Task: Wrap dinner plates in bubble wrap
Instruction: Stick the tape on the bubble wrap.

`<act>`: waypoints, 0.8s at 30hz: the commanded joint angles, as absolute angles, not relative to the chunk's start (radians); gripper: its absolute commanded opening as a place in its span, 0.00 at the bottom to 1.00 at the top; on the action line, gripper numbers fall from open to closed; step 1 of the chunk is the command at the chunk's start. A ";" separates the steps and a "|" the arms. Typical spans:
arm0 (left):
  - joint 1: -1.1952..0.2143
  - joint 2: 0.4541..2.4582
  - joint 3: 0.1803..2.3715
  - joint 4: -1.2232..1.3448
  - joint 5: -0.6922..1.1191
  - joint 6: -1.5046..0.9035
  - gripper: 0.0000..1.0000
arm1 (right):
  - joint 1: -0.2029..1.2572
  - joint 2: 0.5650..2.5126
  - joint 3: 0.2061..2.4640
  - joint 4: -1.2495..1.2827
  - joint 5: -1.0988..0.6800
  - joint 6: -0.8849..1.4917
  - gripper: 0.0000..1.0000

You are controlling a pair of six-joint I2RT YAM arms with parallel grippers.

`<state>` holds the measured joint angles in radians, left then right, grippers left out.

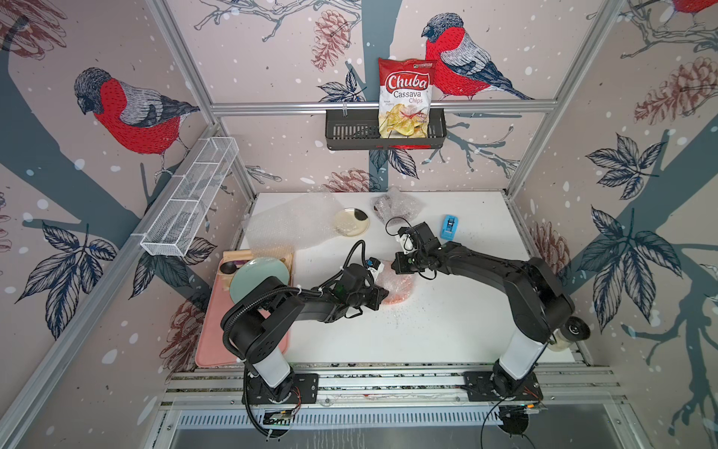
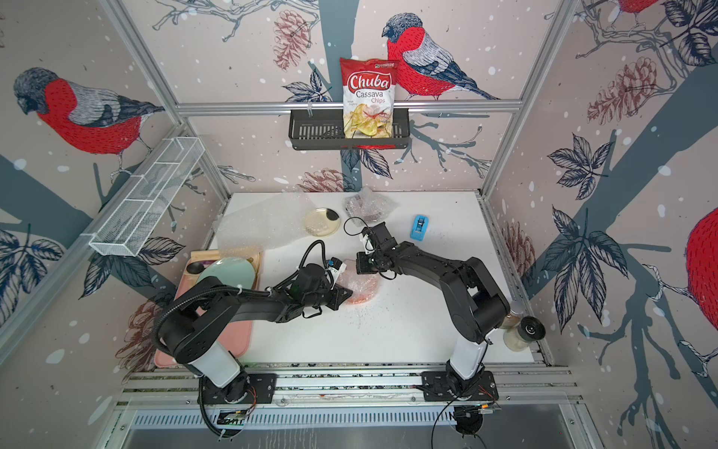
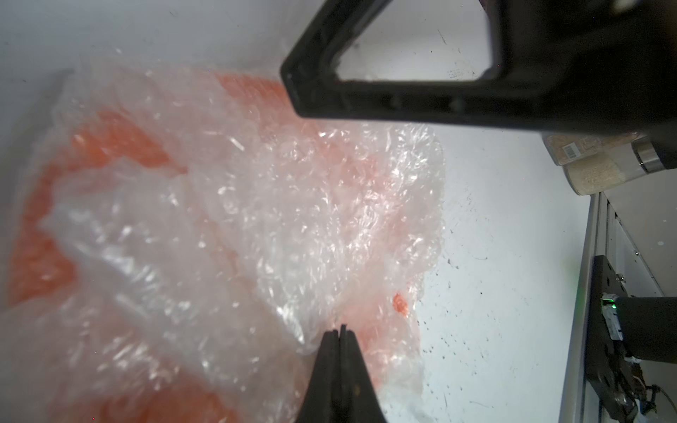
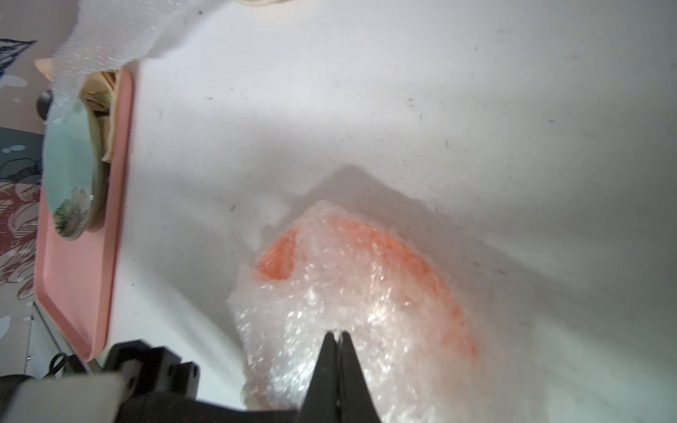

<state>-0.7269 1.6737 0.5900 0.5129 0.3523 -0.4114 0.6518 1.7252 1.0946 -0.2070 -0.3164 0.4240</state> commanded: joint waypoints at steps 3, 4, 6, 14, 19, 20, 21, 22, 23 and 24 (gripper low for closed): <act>-0.727 1.703 0.600 0.518 0.353 -0.404 0.00 | 0.652 1.616 1.047 -0.187 -0.353 0.406 0.00; -0.727 1.706 0.597 0.521 0.352 -0.406 0.00 | 0.652 1.597 1.035 -0.182 -0.359 0.400 0.00; -0.727 1.710 0.590 0.526 0.348 -0.408 0.00 | 0.652 1.543 1.005 -0.167 -0.397 0.381 0.00; -0.727 1.699 0.574 0.531 0.333 -0.408 0.00 | 0.650 1.359 0.896 -0.167 -0.496 0.324 0.00; -0.727 1.695 0.572 0.526 0.329 -0.404 0.00 | 0.666 1.283 0.888 -0.256 -0.483 0.348 0.00; -0.727 1.692 0.571 0.527 0.327 -0.402 0.00 | 0.677 1.265 0.887 -0.275 -0.480 0.355 0.00; -0.727 1.692 0.571 0.526 0.328 -0.401 0.00 | 0.690 1.257 0.886 -0.288 -0.481 0.361 0.00; -0.727 1.695 0.572 0.525 0.327 -0.399 0.00 | 0.700 1.229 0.884 -0.299 -0.474 0.366 0.00; -0.727 1.695 0.572 0.523 0.328 -0.397 0.00 | 0.711 1.216 0.882 -0.309 -0.461 0.375 0.00; -0.727 1.692 0.574 0.521 0.328 -0.396 0.00 | 0.719 1.210 0.882 -0.313 -0.437 0.389 0.00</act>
